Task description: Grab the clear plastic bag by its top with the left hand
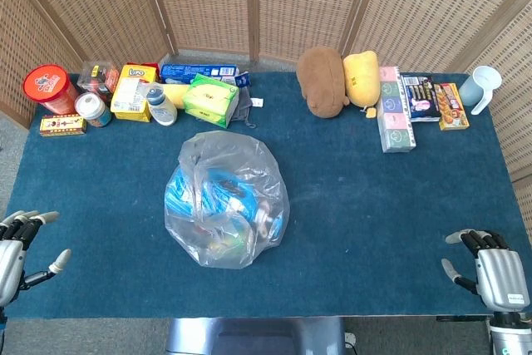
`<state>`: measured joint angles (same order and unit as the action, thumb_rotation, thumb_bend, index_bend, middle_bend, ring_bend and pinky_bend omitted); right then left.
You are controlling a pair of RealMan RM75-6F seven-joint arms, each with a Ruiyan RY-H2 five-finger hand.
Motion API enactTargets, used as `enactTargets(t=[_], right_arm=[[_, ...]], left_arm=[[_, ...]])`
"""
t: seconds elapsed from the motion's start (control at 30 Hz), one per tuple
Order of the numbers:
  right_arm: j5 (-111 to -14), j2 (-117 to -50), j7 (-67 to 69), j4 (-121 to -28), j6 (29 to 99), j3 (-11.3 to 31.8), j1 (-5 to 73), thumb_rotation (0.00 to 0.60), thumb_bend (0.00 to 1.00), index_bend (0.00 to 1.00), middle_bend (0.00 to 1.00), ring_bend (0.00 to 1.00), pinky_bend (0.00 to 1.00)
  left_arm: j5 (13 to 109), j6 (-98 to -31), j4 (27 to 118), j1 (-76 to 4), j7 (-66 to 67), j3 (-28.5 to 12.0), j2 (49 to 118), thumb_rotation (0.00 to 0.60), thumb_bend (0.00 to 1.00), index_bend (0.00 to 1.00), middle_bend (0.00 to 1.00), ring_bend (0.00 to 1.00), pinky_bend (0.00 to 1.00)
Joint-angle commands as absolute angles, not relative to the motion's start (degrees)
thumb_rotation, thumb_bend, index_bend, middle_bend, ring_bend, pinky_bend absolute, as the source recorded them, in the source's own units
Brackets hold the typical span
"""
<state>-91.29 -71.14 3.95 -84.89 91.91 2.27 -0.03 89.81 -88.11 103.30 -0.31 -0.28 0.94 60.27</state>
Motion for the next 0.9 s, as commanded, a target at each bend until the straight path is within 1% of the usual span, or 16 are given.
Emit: enactTargets(t=[0.03,0.53,0.67,0.77,0.9], right_arm=[[-91.2,-71.2,3.7,-85.1,91.6,2.3,0.1,0.591,0.29,0.44,0.45,0.4,0.29],[-91.9,-71.2,4.5,-85.1,93.2,1.9,-0.6,0.591,0.29,0.44,0.45,0.4,0.29],[-92.3,-71.3,4.5,-85.2,93.1,1.8,-0.5,0.591,0.29,0.44,0.45,0.4,0.29],[-92.3,-71.1,4.4,-85.3,93.3,1.8,-0.6,0.594,0.29,0.44,0.45,0.4,0.29],[-92.1,-70.8,4.5,-85.5,93.8,1.9,-0.9,0.591,0.29,0.44,0.45,0.4,0.28]], left_arm=[[89.6,-87.5,103.1,-0.5,-0.3,1.0,60.4,0.0,0.22,0.21,0.29,0.18,0.12],[90.4,-87.8,103.6,-0.5,-3.7,1.2,58.8,0.0,0.22,0.21,0.29,0.18,0.12],[90.4,-85.7,103.5,-1.6,-9.1,1.4,57.7,0.0,0.23,0.21,0.29,0.18,0.13],[90.0,-83.3,103.5,-2.9,-13.4,1.5,56.5,0.0,0.22,0.21,0.29,0.18,0.15],[89.0,-78.6,103.5,-5.3,-19.3,1.5,55.3,0.0,0.23,0.21,0.28,0.18,0.16]])
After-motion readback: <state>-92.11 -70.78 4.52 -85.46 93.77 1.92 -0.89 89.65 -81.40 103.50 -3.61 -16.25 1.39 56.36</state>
